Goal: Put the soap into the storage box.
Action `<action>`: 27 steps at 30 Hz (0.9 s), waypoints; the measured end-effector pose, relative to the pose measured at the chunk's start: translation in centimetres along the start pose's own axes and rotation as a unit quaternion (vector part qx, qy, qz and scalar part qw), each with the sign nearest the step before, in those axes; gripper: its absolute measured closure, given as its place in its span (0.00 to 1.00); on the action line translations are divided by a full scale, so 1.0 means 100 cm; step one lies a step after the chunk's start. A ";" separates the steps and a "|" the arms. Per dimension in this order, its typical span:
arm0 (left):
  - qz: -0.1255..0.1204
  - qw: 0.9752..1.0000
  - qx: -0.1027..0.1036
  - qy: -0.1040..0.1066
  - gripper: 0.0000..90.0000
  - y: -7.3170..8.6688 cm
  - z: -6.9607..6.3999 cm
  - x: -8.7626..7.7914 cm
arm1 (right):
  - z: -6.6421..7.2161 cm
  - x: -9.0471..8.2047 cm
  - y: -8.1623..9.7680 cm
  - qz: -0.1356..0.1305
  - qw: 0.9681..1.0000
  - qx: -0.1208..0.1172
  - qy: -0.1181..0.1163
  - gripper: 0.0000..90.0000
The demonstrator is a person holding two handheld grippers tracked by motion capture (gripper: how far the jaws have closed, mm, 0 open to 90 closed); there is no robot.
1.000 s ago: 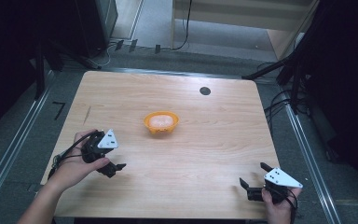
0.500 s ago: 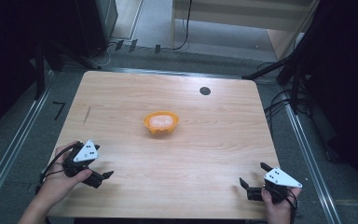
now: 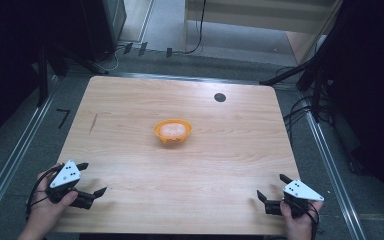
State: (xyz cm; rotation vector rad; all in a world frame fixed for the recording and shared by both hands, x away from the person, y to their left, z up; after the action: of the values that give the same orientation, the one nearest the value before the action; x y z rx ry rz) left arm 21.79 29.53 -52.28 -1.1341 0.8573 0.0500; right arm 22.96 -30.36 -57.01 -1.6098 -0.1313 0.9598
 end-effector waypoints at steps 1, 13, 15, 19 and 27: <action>-0.003 1.000 -0.004 -0.003 0.00 0.002 0.001 -0.002 | 0.000 0.000 0.000 0.000 1.000 0.000 0.000 0.00; -0.039 0.997 -0.060 -0.032 0.00 0.024 0.020 -0.018 | 0.000 0.000 0.000 0.003 1.000 -0.001 0.002 0.00; -0.040 0.996 -0.067 -0.034 0.00 0.028 0.022 -0.019 | 0.000 0.000 0.000 0.003 1.000 -0.001 0.001 0.00; -0.043 0.994 -0.085 -0.047 0.00 0.036 0.028 -0.022 | 0.000 0.000 0.000 0.001 1.000 0.001 0.001 0.00; -0.062 0.988 -0.125 -0.073 0.00 0.047 0.041 -0.028 | 0.000 0.000 0.000 0.000 1.000 0.001 0.000 0.00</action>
State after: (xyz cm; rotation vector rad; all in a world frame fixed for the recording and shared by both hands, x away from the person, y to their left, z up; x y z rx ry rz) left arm 20.10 36.00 -53.52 -1.3985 0.6603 0.1388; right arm 22.97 -30.36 -57.01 -1.6092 -0.1301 0.9590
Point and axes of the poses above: each handheld gripper's, and its own axes: x roughly forward along the jaws, y roughly out of its underside, z roughly to its left, the point moved 4 cm from there along x, roughly forward along the jaws, and after that the axes turned 8 degrees about -y, right-handed, at the moved point
